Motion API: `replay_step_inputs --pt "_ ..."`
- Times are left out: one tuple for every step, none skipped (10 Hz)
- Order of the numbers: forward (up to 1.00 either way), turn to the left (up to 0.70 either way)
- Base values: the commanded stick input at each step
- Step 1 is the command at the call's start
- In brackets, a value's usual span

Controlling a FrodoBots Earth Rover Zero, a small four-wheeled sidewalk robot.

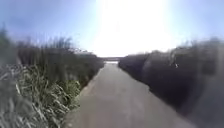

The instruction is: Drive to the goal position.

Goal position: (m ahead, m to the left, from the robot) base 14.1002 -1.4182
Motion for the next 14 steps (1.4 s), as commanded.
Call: replay_step_inputs --pt "0.70 0.05" --pt "0.70 0.05" --pt "0.70 0.05" --pt "0.70 0.05" --pt "0.70 0.05" --pt "0.70 0.05" --pt "0.70 0.05" --pt "0.70 0.05" --pt "0.70 0.05" --pt "0.70 0.05" --pt "0.70 0.05" --pt "0.70 0.05" --pt "0.70 0.05" --pt "0.70 0.05"
